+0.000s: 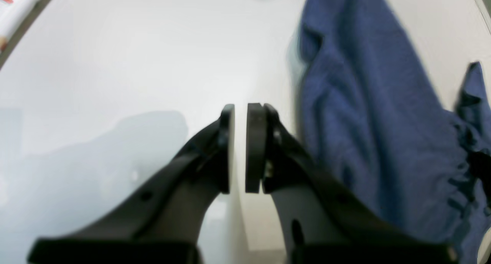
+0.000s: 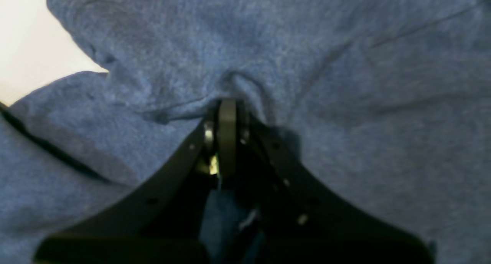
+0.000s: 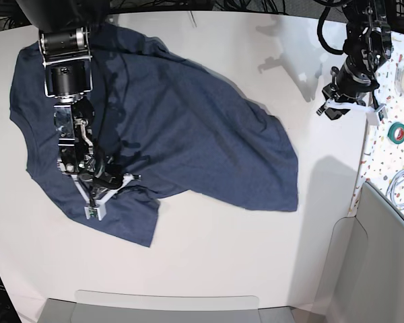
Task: Layout the t-shirt on the table in an organized manner, then fold the t-shirt properly
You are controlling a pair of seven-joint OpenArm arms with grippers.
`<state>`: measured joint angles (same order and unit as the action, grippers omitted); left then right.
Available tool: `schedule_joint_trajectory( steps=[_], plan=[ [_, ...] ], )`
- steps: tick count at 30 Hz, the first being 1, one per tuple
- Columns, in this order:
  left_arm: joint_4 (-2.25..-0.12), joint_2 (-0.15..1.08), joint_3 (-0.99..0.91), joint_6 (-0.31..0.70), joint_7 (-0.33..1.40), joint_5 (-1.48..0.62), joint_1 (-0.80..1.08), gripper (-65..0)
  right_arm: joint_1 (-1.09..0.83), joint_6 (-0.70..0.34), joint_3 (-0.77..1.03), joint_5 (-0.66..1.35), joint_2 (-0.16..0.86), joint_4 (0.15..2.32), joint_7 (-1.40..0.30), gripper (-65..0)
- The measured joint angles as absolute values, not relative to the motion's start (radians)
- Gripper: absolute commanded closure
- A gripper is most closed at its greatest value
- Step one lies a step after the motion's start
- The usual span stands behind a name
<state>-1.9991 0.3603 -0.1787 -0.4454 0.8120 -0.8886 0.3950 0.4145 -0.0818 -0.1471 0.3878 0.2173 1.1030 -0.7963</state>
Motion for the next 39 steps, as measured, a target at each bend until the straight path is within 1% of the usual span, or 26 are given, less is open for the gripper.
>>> schedule_joint_trajectory(
  steps=[4,8,11,12,14,17,19,20,25,29,34,39],
  plan=[
    [-1.999,0.360,-0.178,-0.445,0.812,-0.889,0.396,-4.0,0.440,-0.075,-0.147,0.384,0.246,1.060,-0.765,0.0],
    [-1.999,0.361,-0.177,-0.445,0.812,-0.889,0.408,-4.1,0.503,-0.075,-0.129,0.358,0.241,0.963,-0.736,0.0],
    [-1.997,0.355,-0.174,-0.445,0.815,-0.889,0.422,-5.7,0.506,-0.071,-0.075,0.342,0.231,0.953,-0.723,0.0],
    [-1.996,0.355,-0.167,-0.447,0.813,-0.888,0.421,-7.6,0.504,-0.069,-0.062,0.341,0.226,0.960,-0.728,0.0],
    [-1.994,0.355,-0.127,-0.445,0.812,-0.889,0.413,-14.2,0.490,-0.056,-0.054,0.334,0.212,1.008,-0.737,0.0],
    [-1.964,0.349,-0.063,-0.444,0.846,-0.891,0.354,-26.7,0.477,-0.064,-0.064,0.341,0.179,1.090,-0.735,0.0],
    [-1.937,0.347,-0.042,-0.444,0.877,-0.893,0.304,-31.8,0.471,-0.064,-0.065,0.343,0.149,1.129,-0.727,0.0],
    [-1.920,0.341,-0.031,-0.444,0.898,-0.885,0.273,-32.7,0.468,-0.070,-0.066,0.345,0.139,1.135,-0.725,0.0],
    [-1.780,0.279,-0.025,-0.443,1.013,-0.876,0.126,-31.3,0.441,-0.066,-0.063,0.339,0.141,1.131,-0.736,0.0],
    [-1.661,0.251,-0.022,-0.442,1.044,-0.889,0.032,-31.6,0.432,-0.064,-0.063,0.339,0.143,1.133,-0.735,0.0],
    [-1.589,0.249,-0.023,-0.430,1.047,-1.026,-0.007,-31.7,0.419,-0.064,-0.063,0.339,0.139,1.134,-0.732,0.0],
    [-1.488,0.249,-0.023,-0.416,1.046,-1.116,-0.059,-31.7,0.410,-0.064,-0.063,0.336,0.141,1.132,-0.737,0.0]
  ],
)
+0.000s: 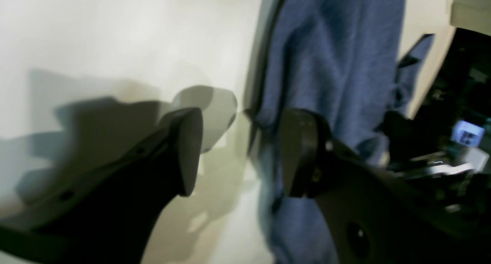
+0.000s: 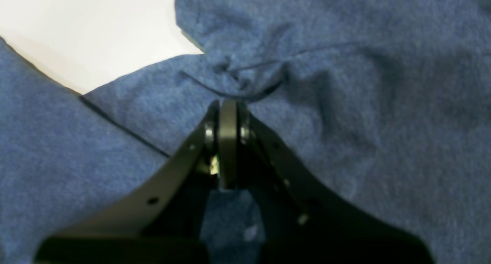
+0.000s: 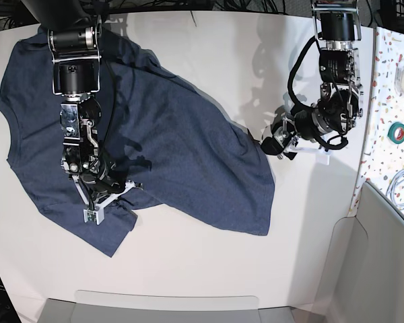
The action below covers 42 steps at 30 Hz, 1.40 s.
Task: Layout the t-shirt on the table in an organized manner, then fold the t-shirt properly
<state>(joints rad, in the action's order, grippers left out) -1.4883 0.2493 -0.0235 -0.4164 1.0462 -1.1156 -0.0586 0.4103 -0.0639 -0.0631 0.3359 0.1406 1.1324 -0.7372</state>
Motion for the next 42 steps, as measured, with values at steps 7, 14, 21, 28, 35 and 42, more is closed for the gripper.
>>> schedule_joint_trajectory(
  steps=[7,14,21,28,35,42],
  plan=[
    [-1.425,0.245,-0.026,-0.411,1.043,-1.137,-0.095,-31.5,0.412,-0.064,-0.063,0.337,0.141,1.132,-0.733,0.0],
    [-1.412,0.208,0.000,-0.411,1.017,-1.133,-0.106,-31.3,0.413,-0.064,-0.063,0.337,0.141,1.132,-0.732,0.0],
    [-1.411,0.207,0.114,-0.411,0.937,-1.137,-0.109,-25.3,0.410,-0.065,-0.063,0.338,0.141,1.134,-0.731,0.0],
    [-1.407,0.205,0.118,-0.412,0.936,-1.138,-0.108,-18.2,0.398,-0.067,-0.063,0.337,0.140,1.134,-0.732,0.0],
    [-1.407,0.229,0.082,-0.414,0.961,-1.148,-0.105,-18.1,0.390,-0.067,-0.063,0.338,0.140,1.134,-0.732,0.0],
    [-1.405,0.236,0.020,-0.418,0.960,-1.145,-0.102,-18.1,0.390,-0.068,-0.063,0.338,0.140,1.134,-0.731,0.0]
  ],
)
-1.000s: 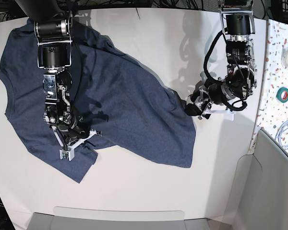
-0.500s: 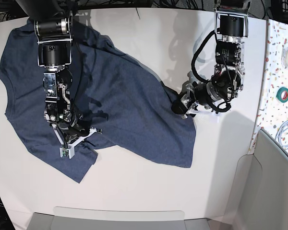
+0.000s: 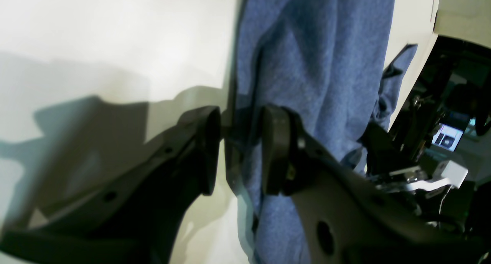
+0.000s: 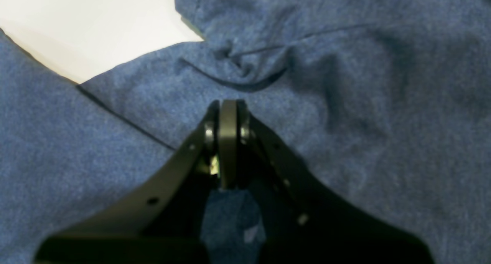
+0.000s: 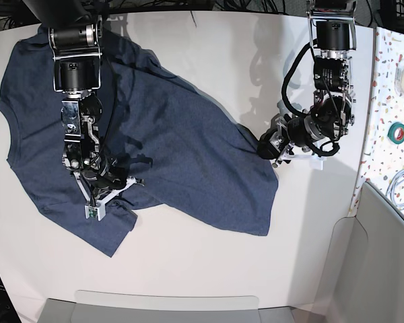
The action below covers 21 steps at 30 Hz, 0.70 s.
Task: Layout the t-shirt on the table in an organized manner, then fold the t-shirt properly
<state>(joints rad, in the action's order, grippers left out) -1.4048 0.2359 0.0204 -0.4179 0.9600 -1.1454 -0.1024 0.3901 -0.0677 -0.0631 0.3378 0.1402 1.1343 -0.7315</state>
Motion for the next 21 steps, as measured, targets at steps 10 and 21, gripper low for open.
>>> schedule_joint_trajectory(
  steps=[10,21],
  plan=[
    [-1.401,0.233,-0.035,-0.419,0.959,-1.138,-0.097,-18.1,0.390,-0.068,-0.063,0.338,0.141,1.134,-0.730,0.0],
    [-1.401,0.233,-0.057,-0.418,0.941,-1.142,-0.083,-18.0,0.385,-0.068,-0.063,0.338,0.141,1.134,-0.728,0.0]
  ],
)
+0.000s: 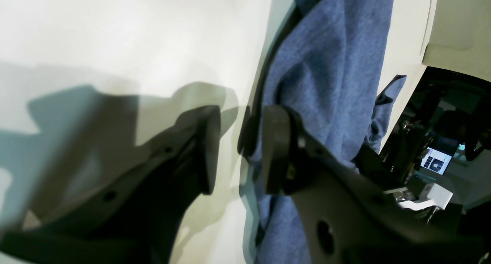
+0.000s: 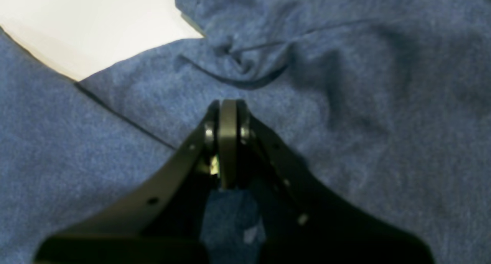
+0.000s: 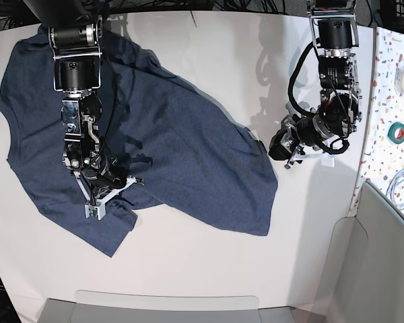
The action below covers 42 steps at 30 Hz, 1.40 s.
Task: Layout the t-shirt on the table in an organized manner, then fold the t-shirt properly
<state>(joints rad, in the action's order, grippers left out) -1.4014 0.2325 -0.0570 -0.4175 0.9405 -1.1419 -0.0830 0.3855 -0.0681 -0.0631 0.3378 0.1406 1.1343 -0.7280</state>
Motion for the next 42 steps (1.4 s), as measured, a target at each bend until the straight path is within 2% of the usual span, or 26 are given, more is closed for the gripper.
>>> schedule_joint_trajectory(
  steps=[22,28,42],
  plan=[
    [-1.406,0.204,-0.013,-0.415,0.934,-1.140,-0.078,-17.8,0.374,-0.068,-0.063,0.338,0.141,1.134,-0.724,0.0],
    [-1.406,0.191,-0.013,-0.413,0.933,-1.140,-0.068,-13.2,0.374,-0.068,-0.063,0.338,0.140,1.134,-0.724,0.0],
    [-1.406,0.174,-0.013,-0.414,0.934,-1.140,-0.069,-13.2,0.374,-0.068,-0.063,0.338,0.140,1.134,-0.724,0.0]
  ],
)
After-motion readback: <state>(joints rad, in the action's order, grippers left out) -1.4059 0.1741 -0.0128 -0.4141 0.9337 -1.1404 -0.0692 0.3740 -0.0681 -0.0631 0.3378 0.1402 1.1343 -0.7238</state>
